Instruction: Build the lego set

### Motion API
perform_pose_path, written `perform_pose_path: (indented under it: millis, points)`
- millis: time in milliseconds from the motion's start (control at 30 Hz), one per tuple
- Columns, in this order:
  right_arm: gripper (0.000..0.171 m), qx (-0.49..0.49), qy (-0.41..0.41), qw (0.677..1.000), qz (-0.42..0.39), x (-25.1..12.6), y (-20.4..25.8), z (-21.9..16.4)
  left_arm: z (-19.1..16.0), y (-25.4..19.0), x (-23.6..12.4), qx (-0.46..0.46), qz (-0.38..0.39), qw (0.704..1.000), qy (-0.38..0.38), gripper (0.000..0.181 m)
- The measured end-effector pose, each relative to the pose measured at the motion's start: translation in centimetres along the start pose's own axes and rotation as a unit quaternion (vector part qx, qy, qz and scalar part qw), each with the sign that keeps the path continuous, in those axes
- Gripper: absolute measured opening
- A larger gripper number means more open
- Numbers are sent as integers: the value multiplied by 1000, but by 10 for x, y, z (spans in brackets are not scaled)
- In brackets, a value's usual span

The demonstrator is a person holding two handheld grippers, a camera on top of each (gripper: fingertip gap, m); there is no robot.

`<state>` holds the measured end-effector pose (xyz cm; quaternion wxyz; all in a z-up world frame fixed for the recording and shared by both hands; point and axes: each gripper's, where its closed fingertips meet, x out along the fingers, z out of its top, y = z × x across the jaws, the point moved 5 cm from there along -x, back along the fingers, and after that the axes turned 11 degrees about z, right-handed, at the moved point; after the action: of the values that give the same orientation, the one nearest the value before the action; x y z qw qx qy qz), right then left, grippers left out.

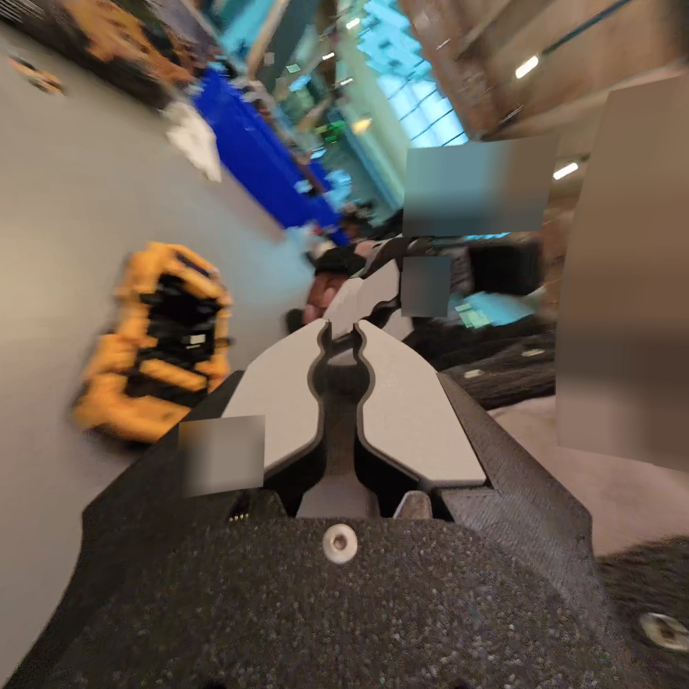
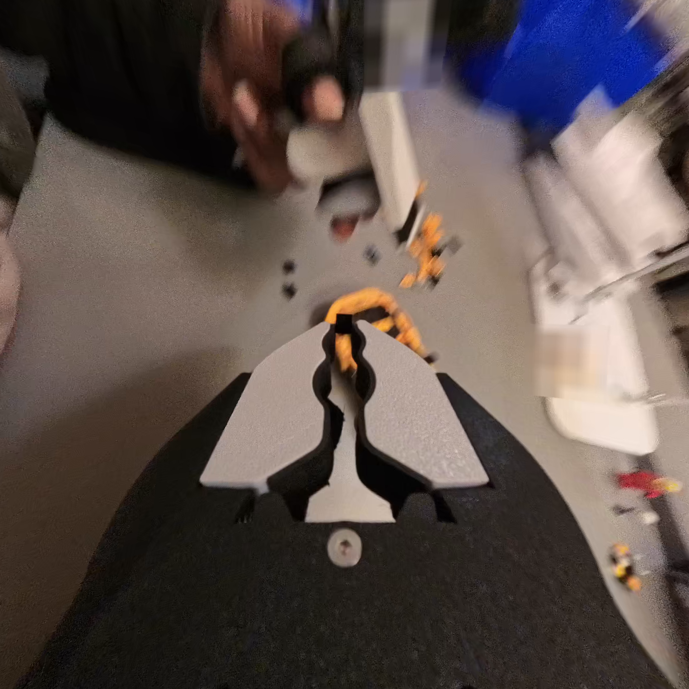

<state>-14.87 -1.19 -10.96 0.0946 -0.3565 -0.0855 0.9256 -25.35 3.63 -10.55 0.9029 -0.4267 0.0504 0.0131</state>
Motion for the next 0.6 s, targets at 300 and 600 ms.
perform_pose_path:
  millis: [300, 600]
  points:
    - [8, 43, 331, 919, 211, 64, 16, -36, -8, 40, -29, 235, 249, 937, 64, 10]
    - [11, 20, 387, 895, 220, 72, 14, -30, 0, 44, -54, 268, 320, 907, 52, 12]
